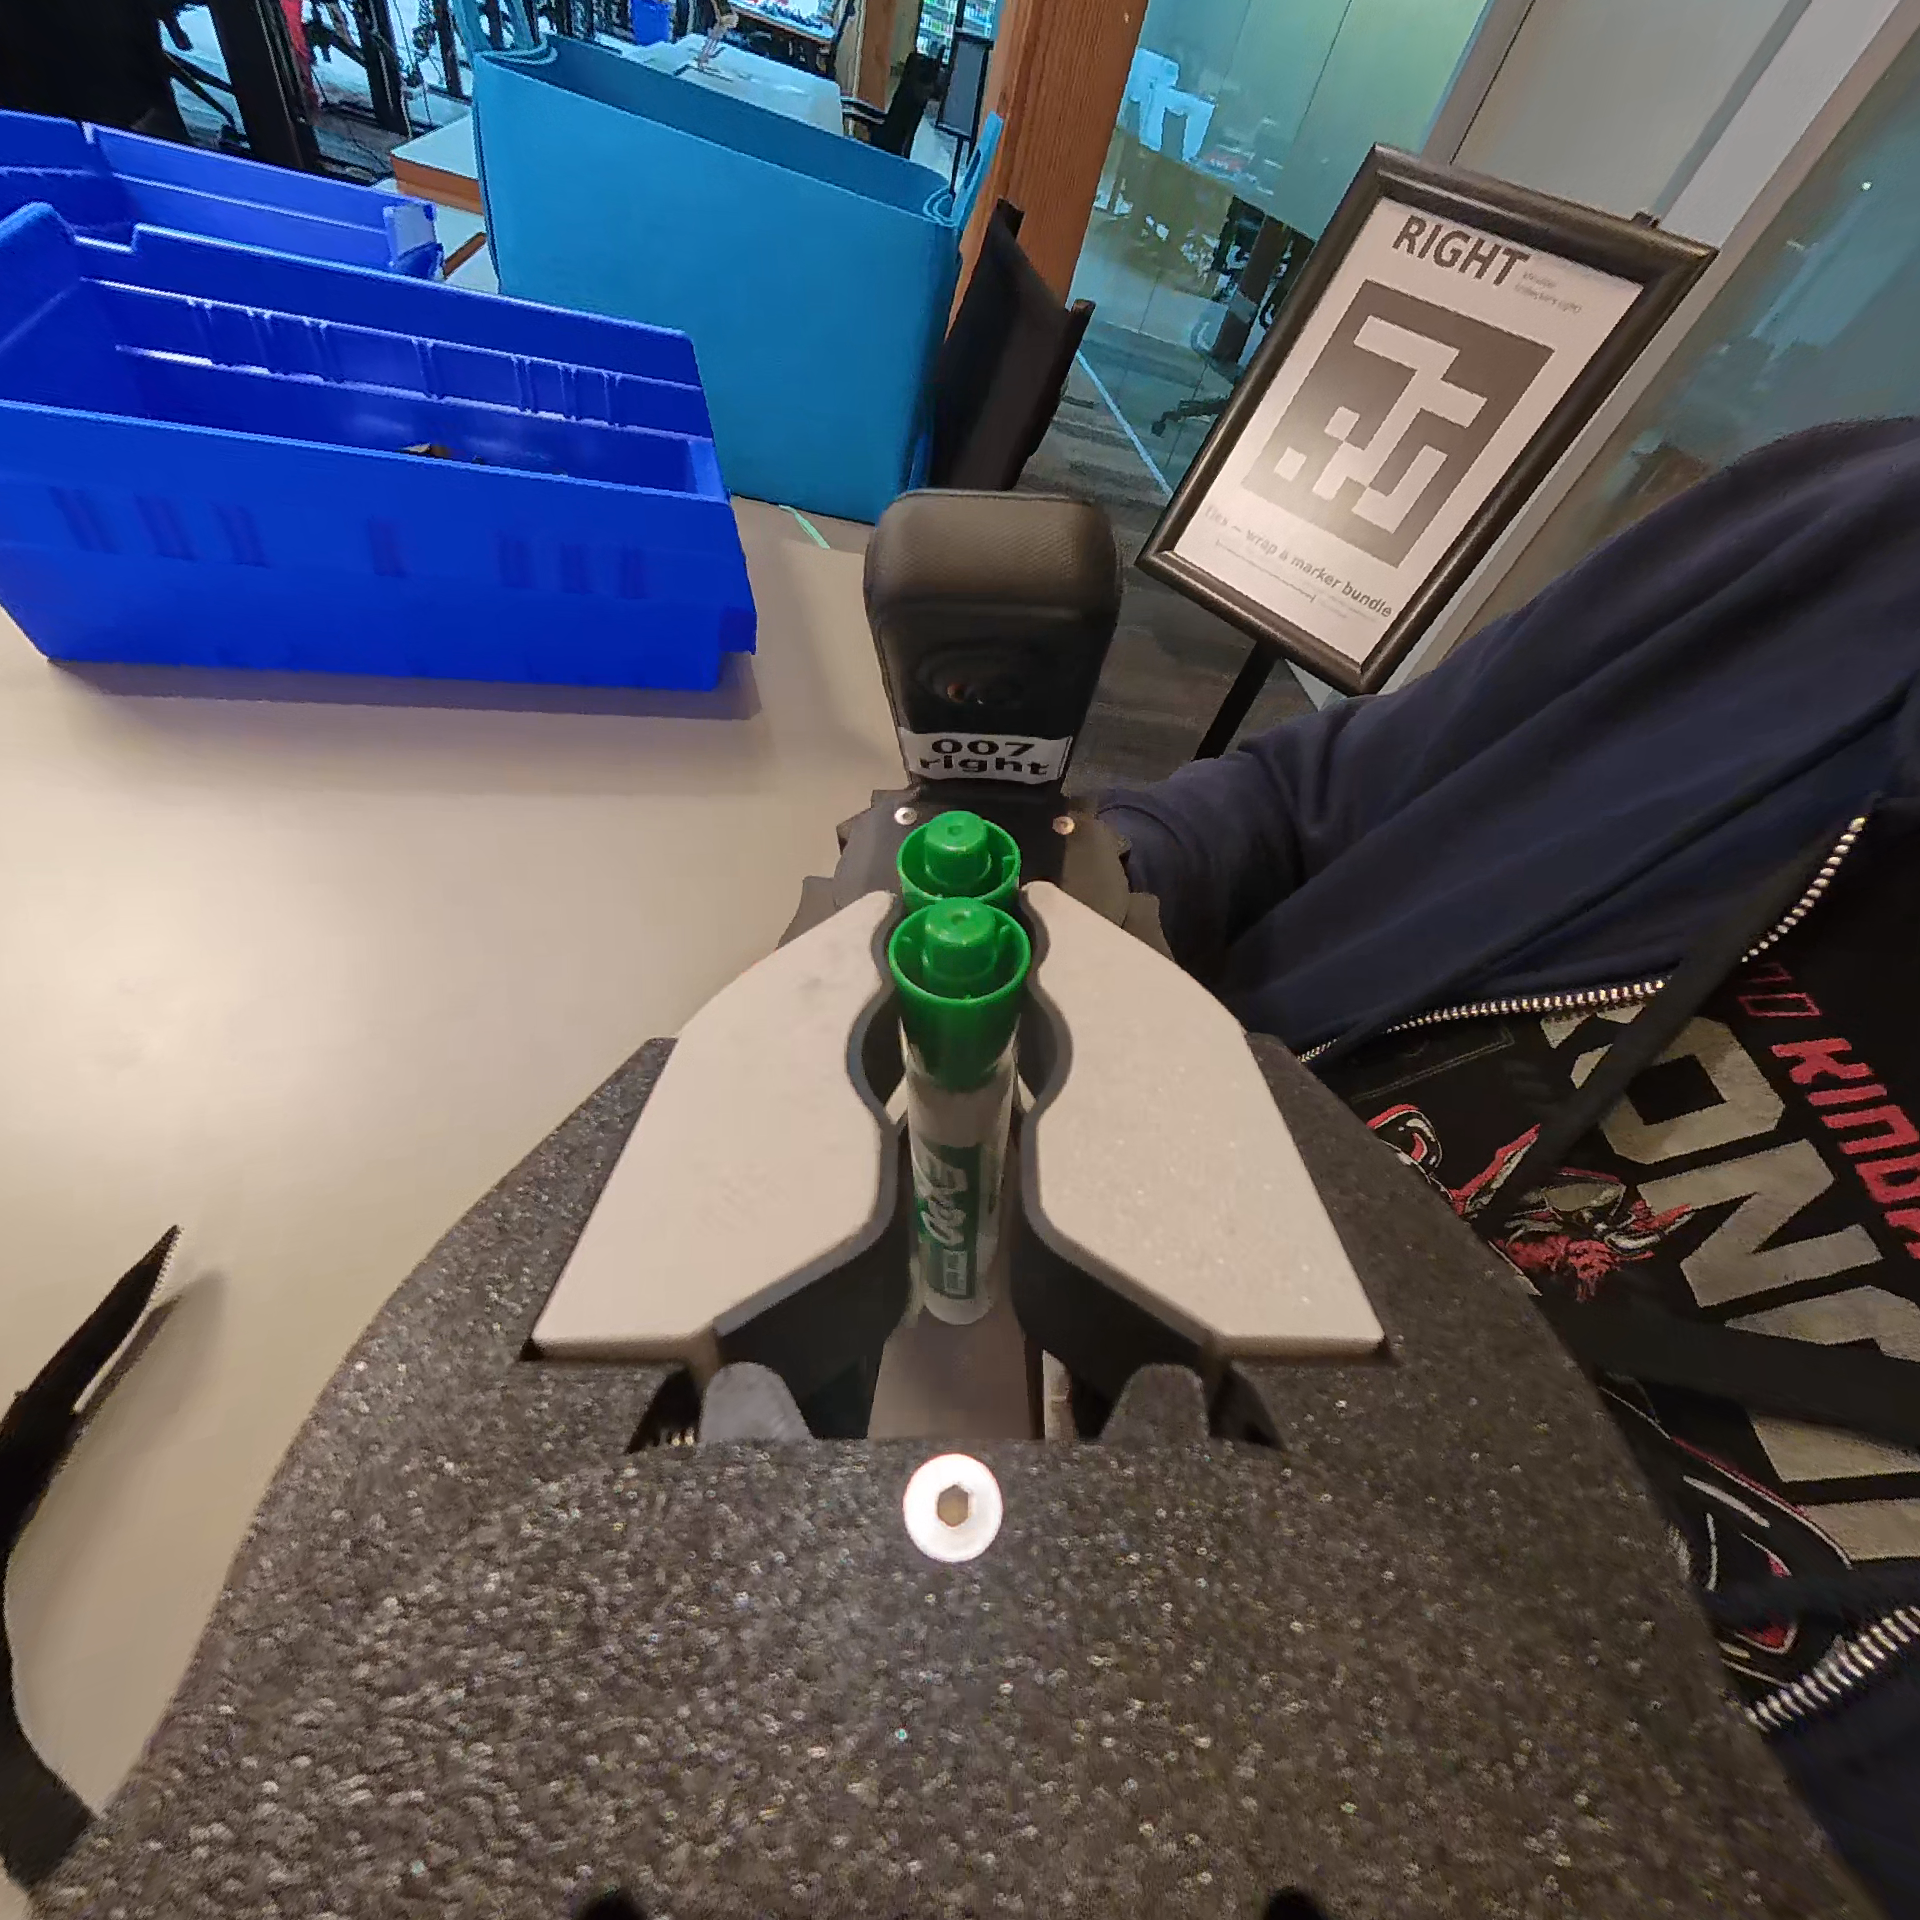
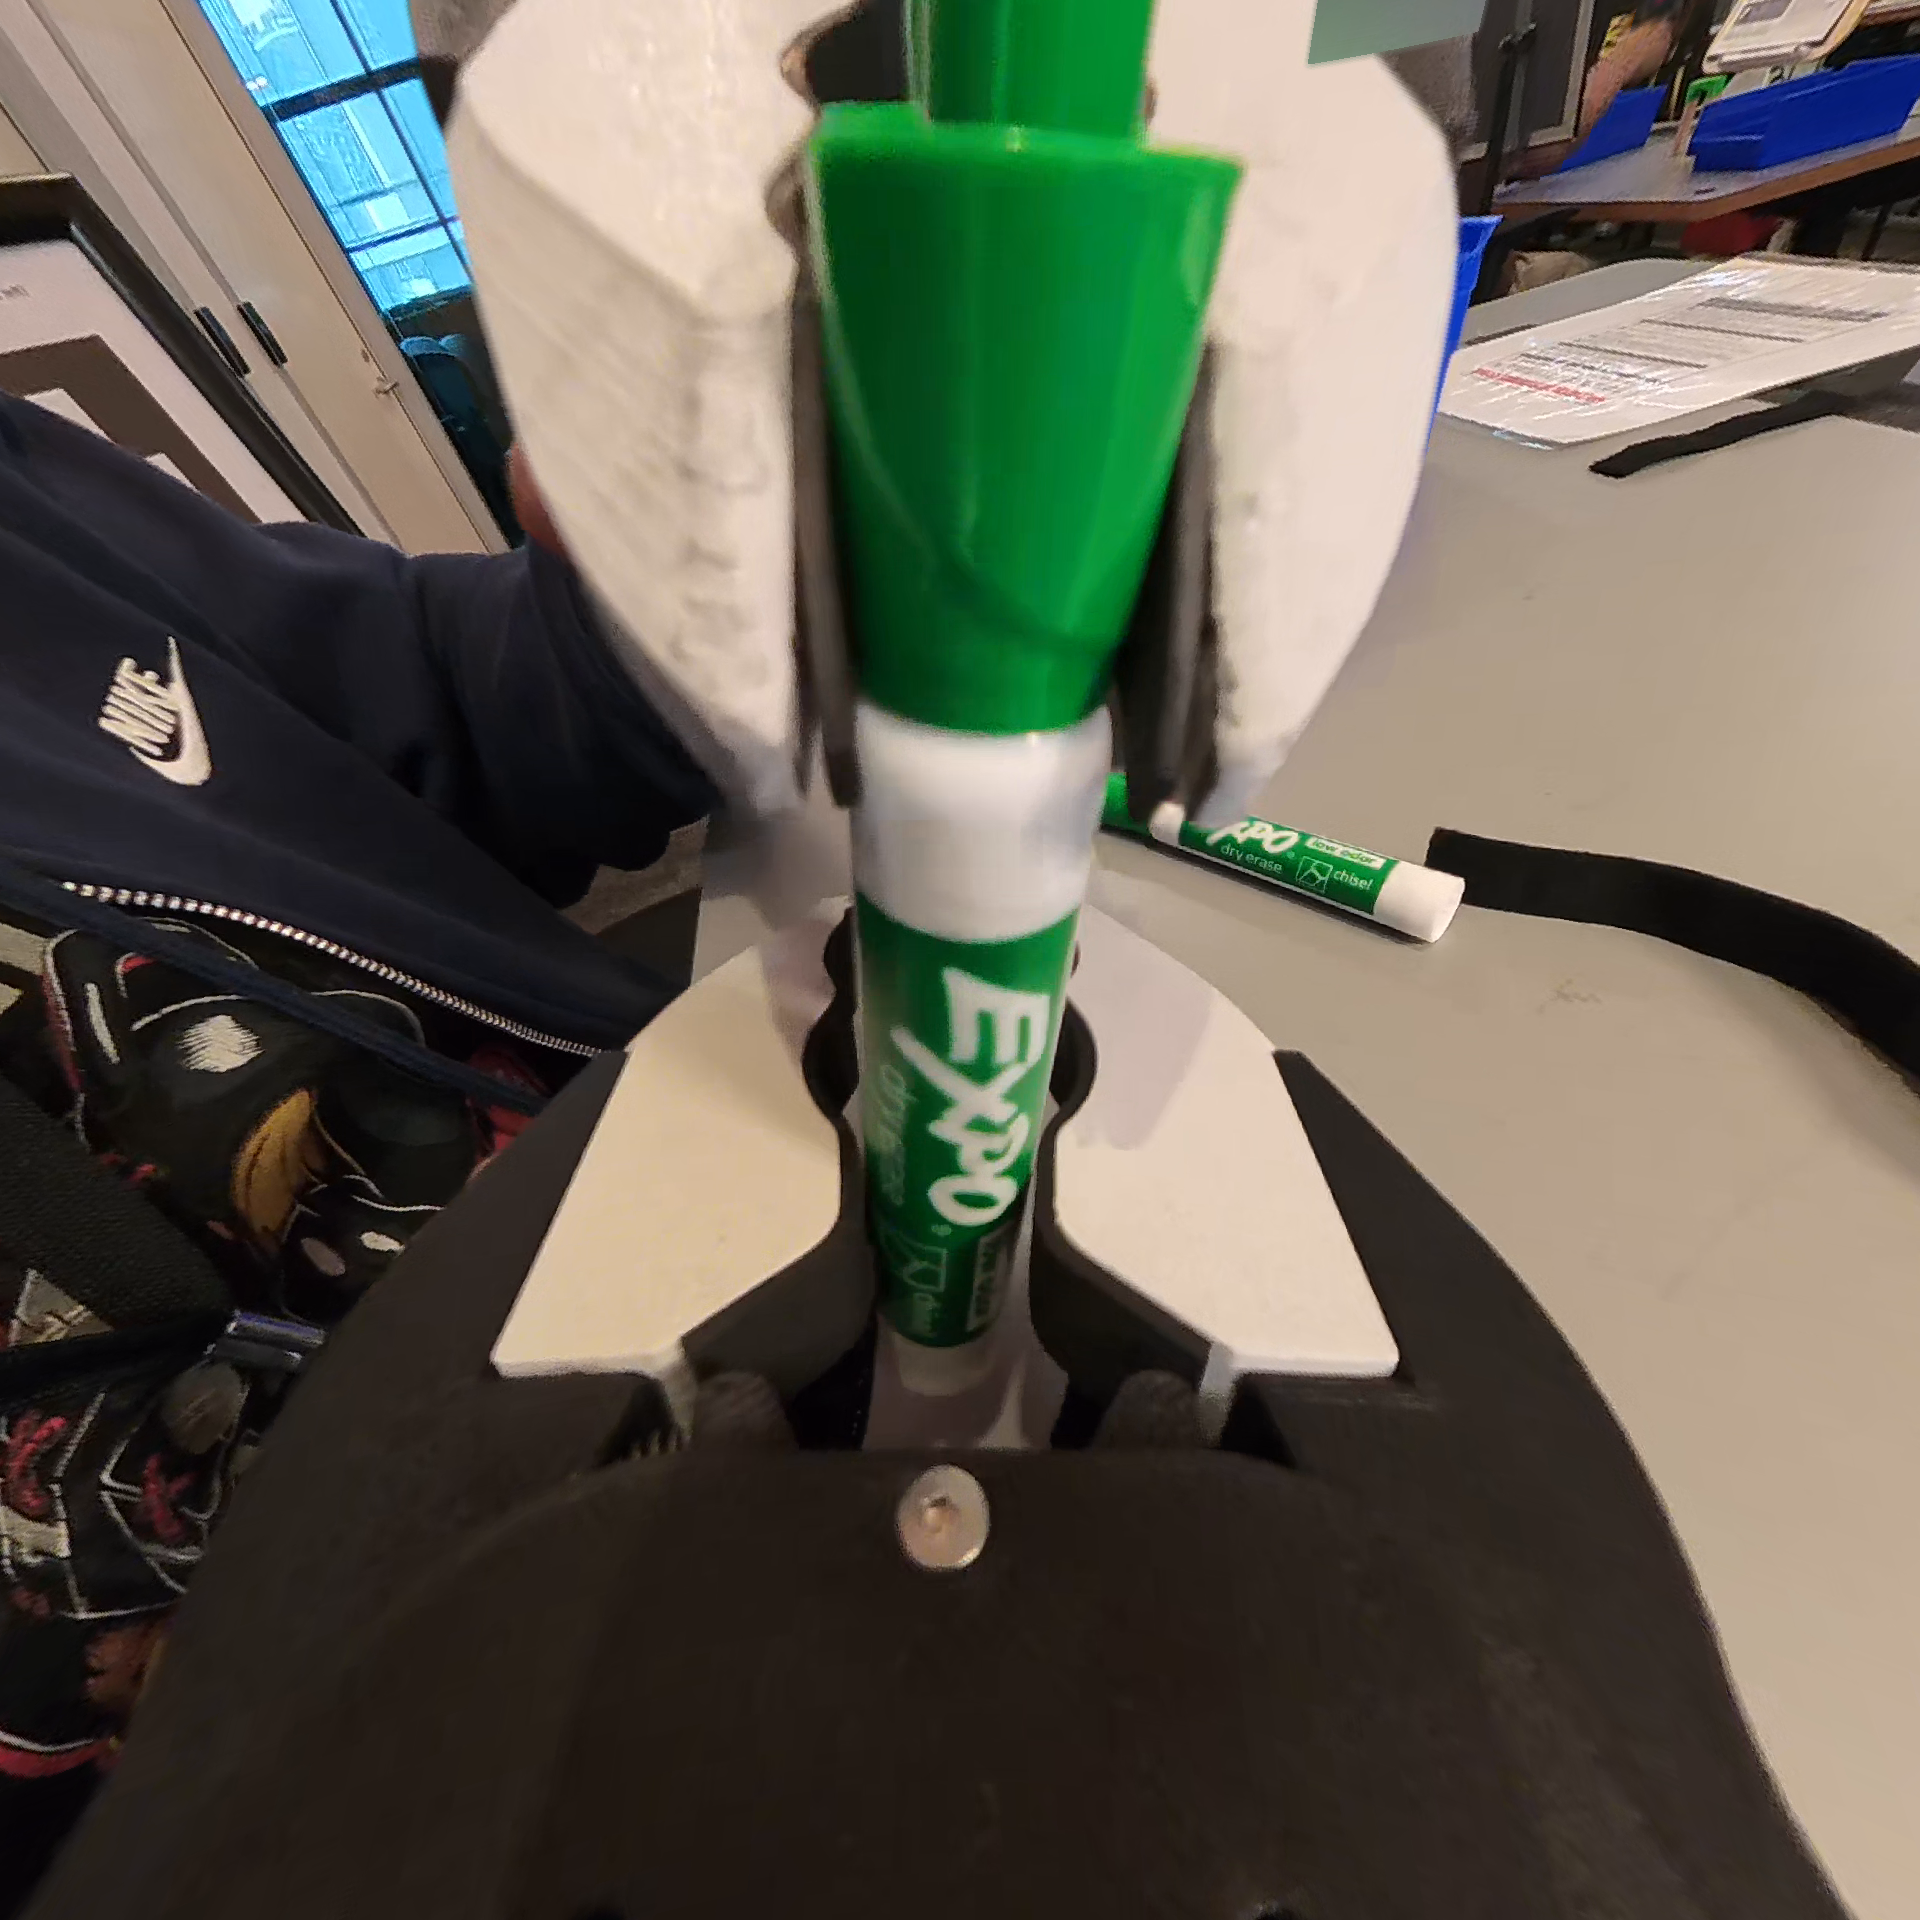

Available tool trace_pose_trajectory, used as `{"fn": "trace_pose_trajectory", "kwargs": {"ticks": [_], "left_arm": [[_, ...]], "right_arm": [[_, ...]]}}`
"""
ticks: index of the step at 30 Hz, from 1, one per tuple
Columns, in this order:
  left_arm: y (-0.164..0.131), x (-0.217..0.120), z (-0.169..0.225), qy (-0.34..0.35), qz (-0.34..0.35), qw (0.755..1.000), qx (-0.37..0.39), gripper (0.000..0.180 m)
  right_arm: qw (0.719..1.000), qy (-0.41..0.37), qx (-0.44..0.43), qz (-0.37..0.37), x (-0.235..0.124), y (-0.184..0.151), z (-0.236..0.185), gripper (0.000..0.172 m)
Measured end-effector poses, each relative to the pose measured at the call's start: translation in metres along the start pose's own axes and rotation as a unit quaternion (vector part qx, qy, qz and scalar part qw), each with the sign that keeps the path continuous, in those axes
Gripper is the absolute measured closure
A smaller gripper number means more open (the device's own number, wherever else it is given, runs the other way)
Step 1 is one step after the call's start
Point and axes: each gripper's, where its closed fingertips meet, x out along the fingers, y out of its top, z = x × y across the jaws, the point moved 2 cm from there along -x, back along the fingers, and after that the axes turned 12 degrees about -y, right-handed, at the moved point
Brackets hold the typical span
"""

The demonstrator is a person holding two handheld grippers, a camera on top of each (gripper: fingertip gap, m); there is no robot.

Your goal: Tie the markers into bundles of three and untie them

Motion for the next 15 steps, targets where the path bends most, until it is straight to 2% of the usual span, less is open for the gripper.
{"fn": "trace_pose_trajectory", "kwargs": {"ticks": [6,15], "left_arm": [[0.0028,0.0077,0.0026,0.004,-0.009,1.0,0.013,0.162],[0.002,0.0087,0.0042,0.006,0.014,1.0,0.023,0.162]], "right_arm": [[1.0,-0.011,-0.003,0.015,-0.0019,0.0025,-0.0004,0.138],[0.999,-0.034,-0.007,0.009,-0.0022,0.0002,0.0027,0.139]]}}
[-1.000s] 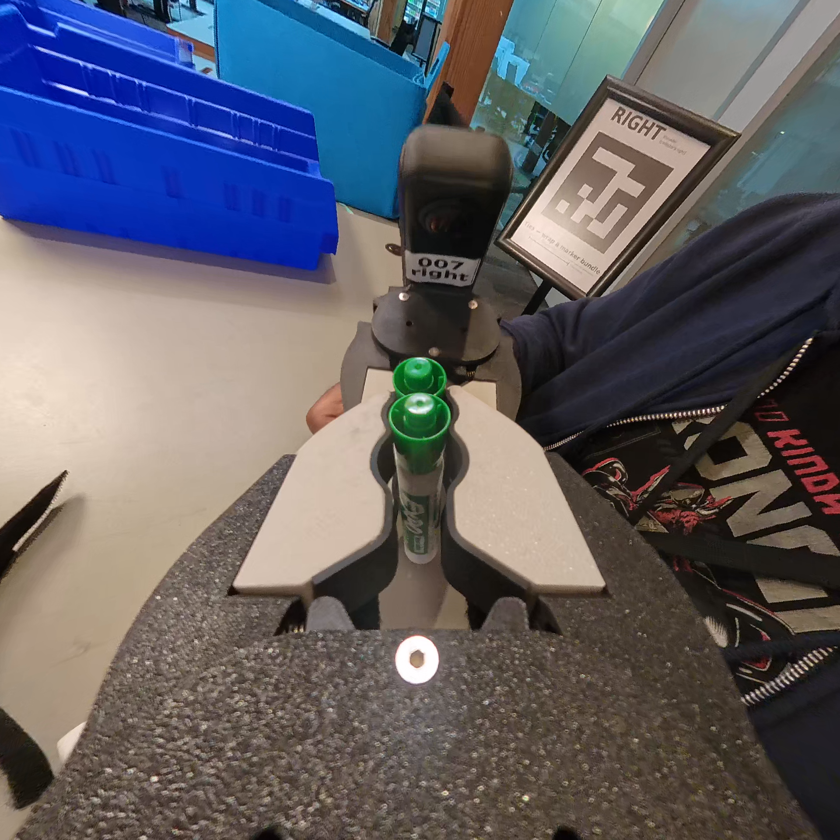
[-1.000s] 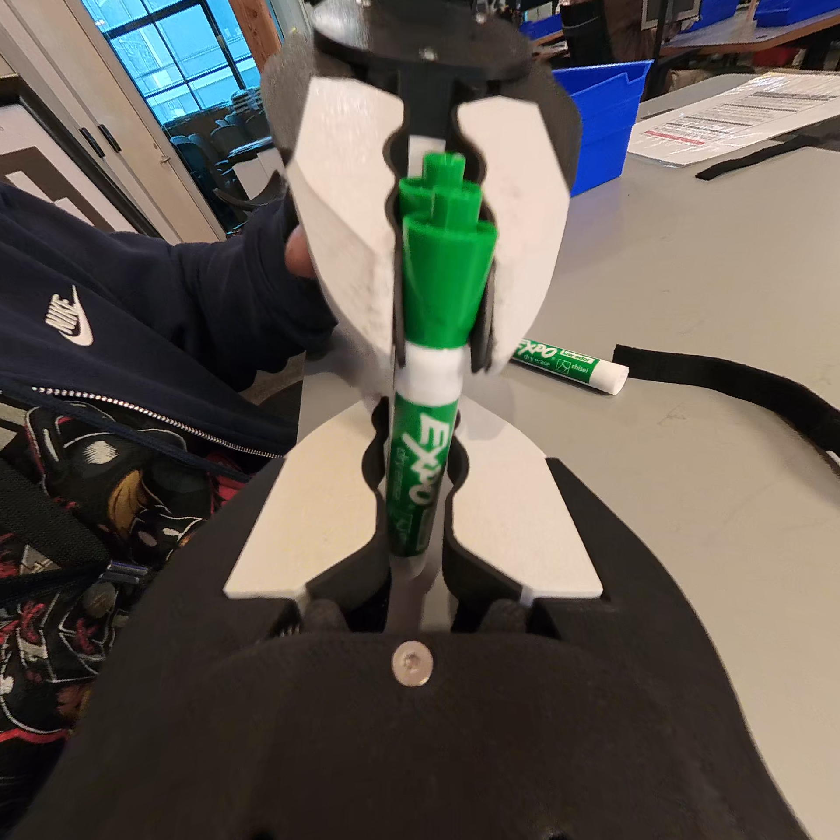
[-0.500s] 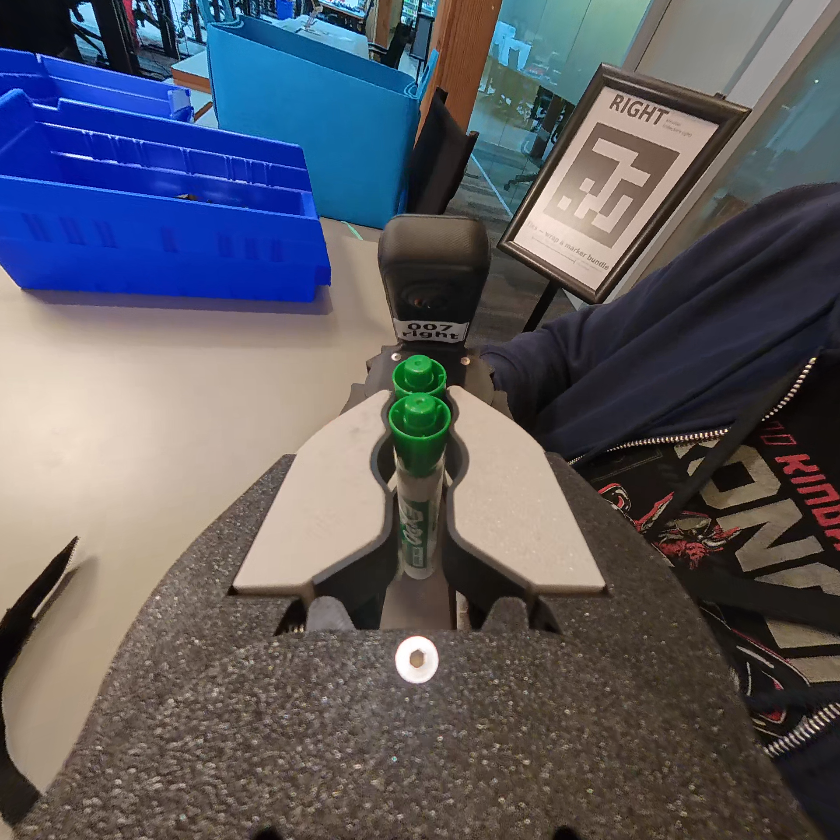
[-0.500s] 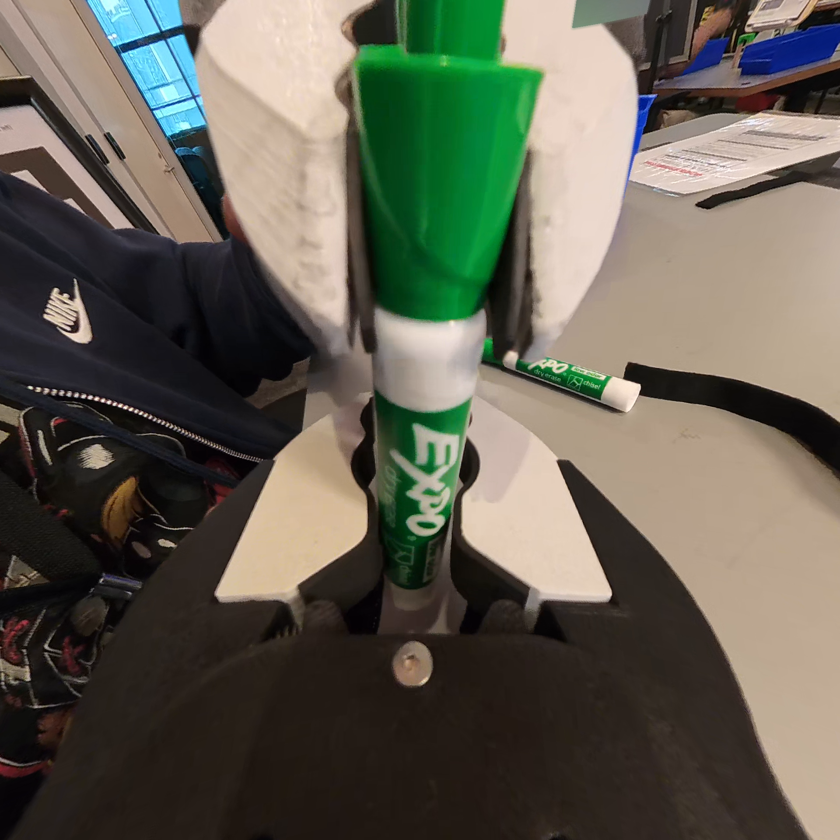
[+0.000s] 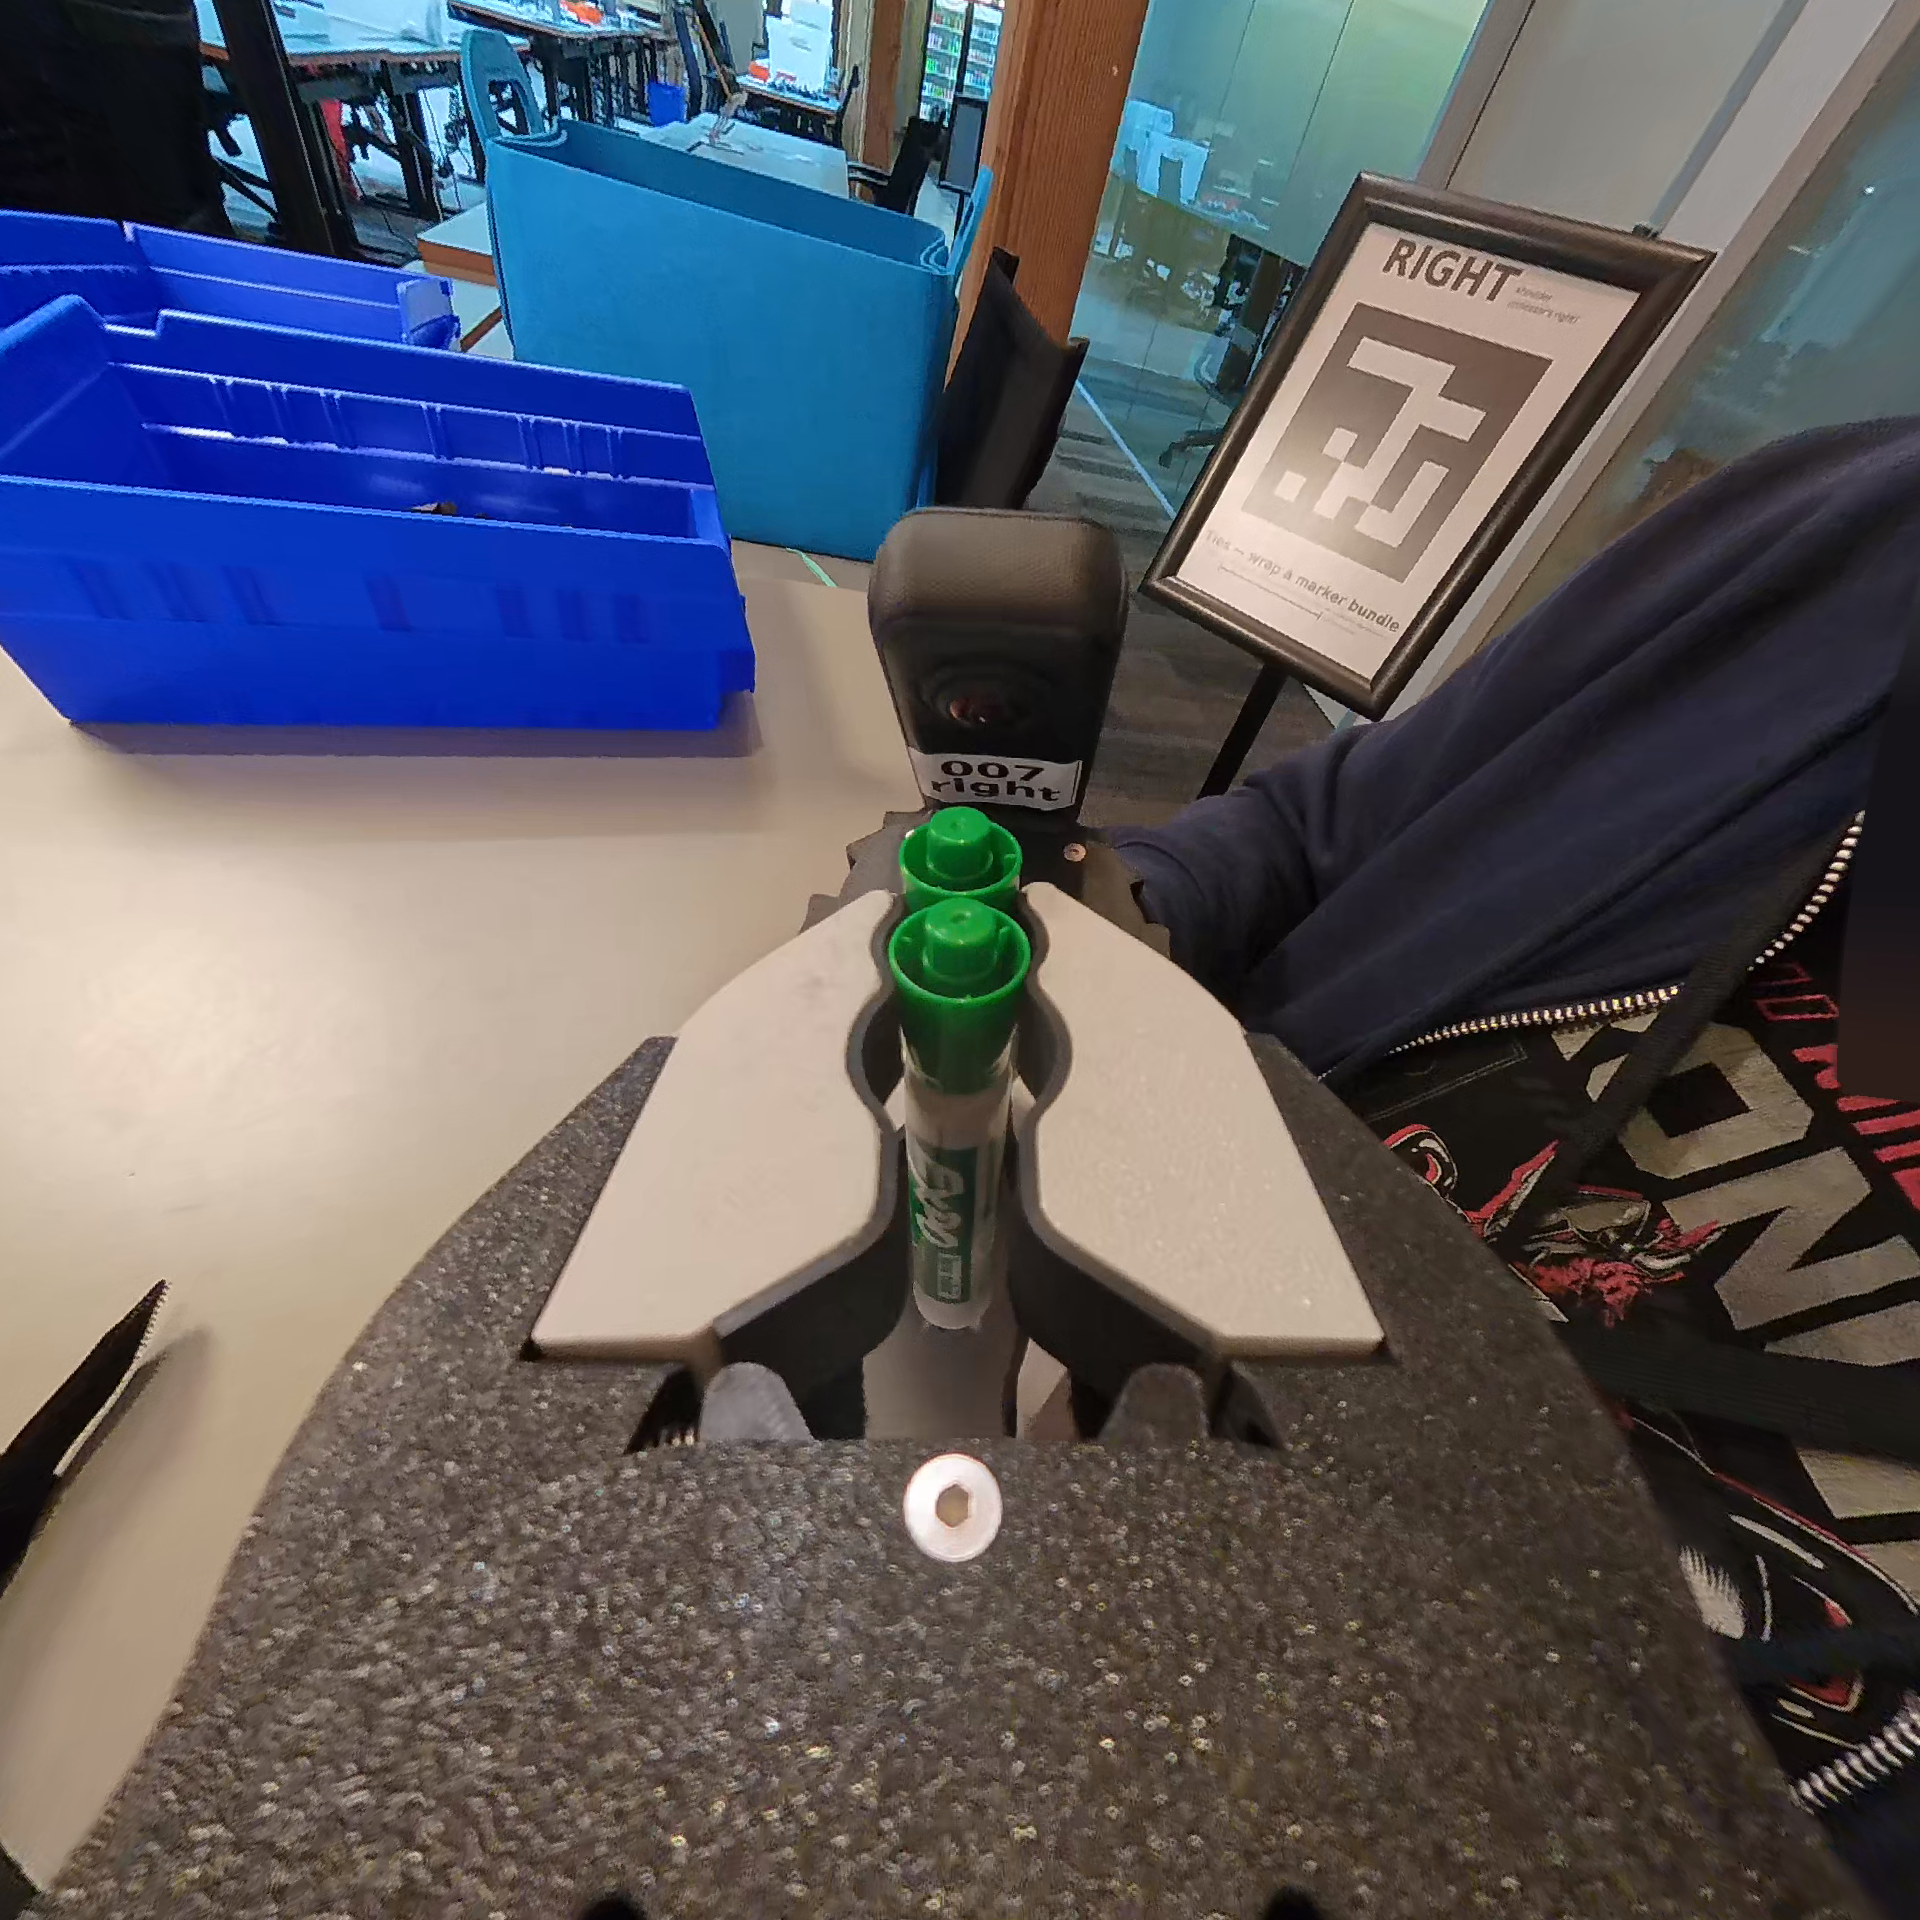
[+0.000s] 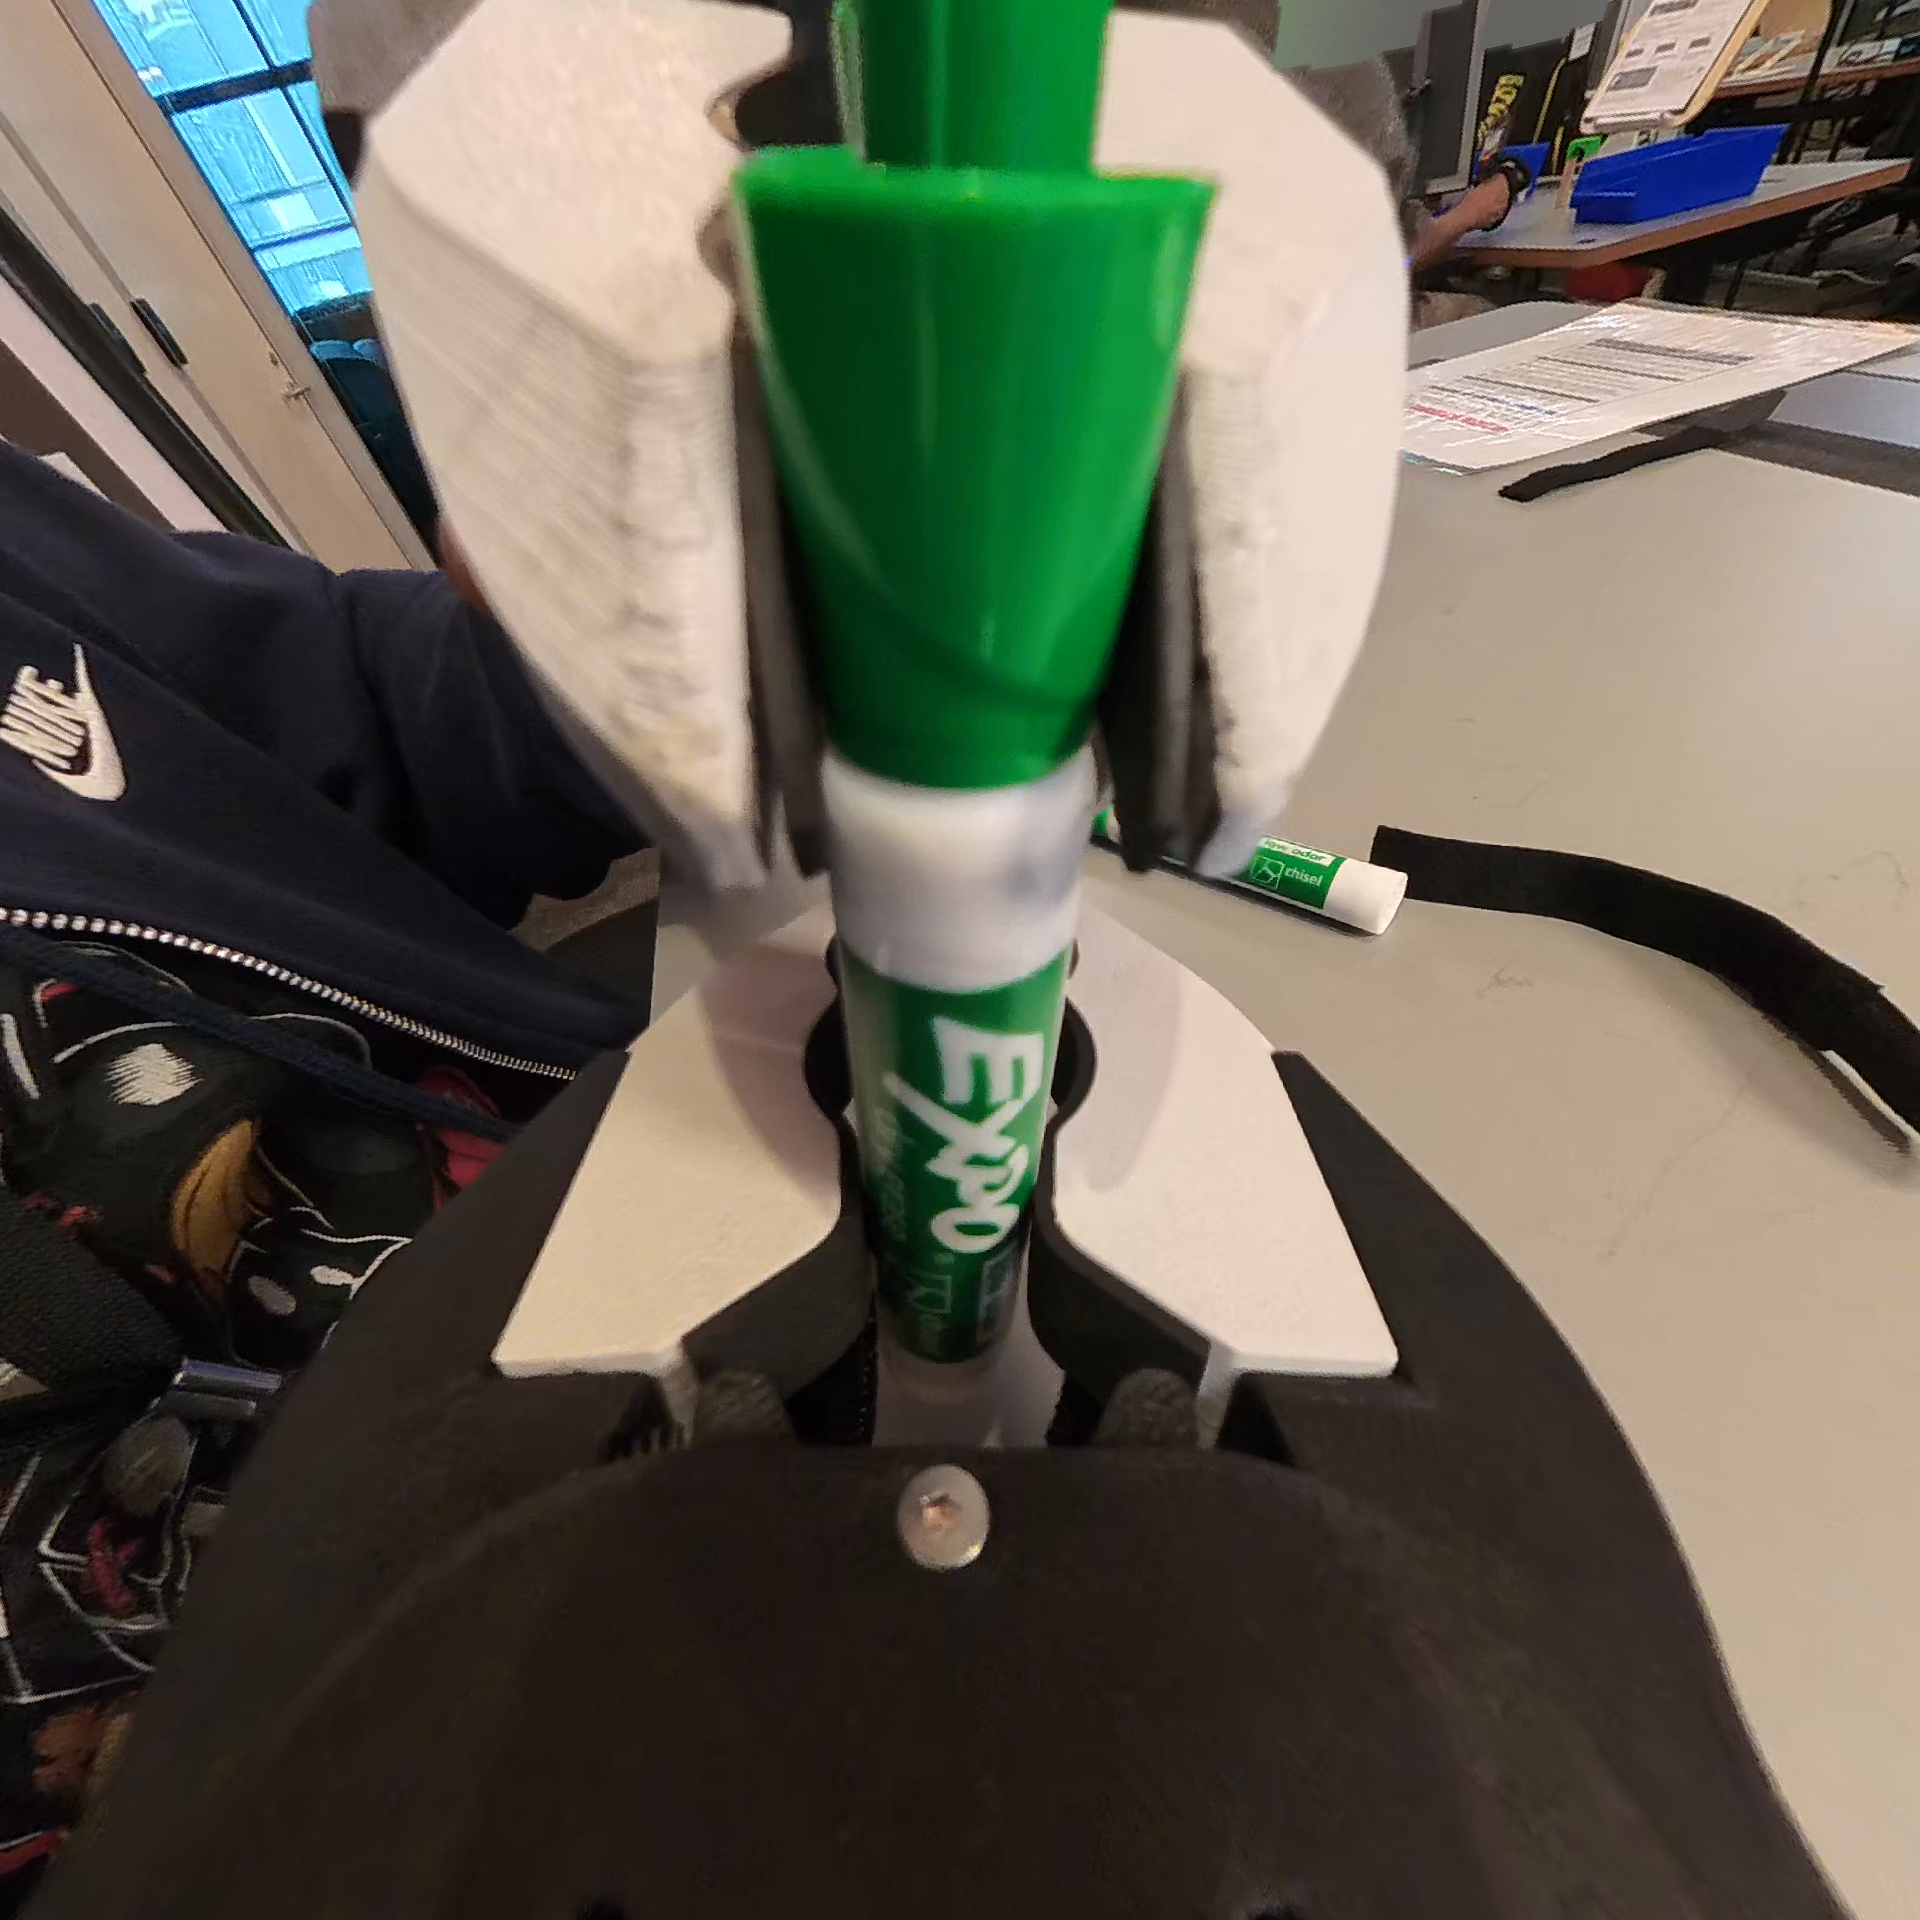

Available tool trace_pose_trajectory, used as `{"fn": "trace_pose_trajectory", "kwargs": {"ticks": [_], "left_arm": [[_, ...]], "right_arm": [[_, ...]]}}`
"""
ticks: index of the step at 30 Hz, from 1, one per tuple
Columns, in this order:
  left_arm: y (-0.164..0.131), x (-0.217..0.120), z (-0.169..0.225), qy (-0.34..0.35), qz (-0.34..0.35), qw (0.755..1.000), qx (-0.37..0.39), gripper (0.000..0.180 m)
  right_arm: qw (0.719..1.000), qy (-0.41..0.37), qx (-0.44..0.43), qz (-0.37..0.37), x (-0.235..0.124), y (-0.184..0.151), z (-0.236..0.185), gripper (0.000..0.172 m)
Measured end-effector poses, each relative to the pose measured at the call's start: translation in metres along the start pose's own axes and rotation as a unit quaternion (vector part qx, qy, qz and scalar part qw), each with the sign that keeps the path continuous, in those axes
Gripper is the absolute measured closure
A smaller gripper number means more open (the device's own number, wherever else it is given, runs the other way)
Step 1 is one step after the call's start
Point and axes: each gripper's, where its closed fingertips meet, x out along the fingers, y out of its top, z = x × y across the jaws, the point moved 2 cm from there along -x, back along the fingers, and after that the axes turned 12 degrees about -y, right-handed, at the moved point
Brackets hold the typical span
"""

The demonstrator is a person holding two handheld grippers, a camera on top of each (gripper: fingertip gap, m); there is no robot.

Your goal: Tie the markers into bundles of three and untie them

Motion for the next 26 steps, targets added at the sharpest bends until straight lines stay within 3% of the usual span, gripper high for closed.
{"fn": "trace_pose_trajectory", "kwargs": {"ticks": [26], "left_arm": [[0.011,0.007,0.011,-0.001,0.013,0.999,0.031,0.162]], "right_arm": [[0.999,0.014,-0.016,0.039,-0.001,0.007,-0.011,0.134]]}}
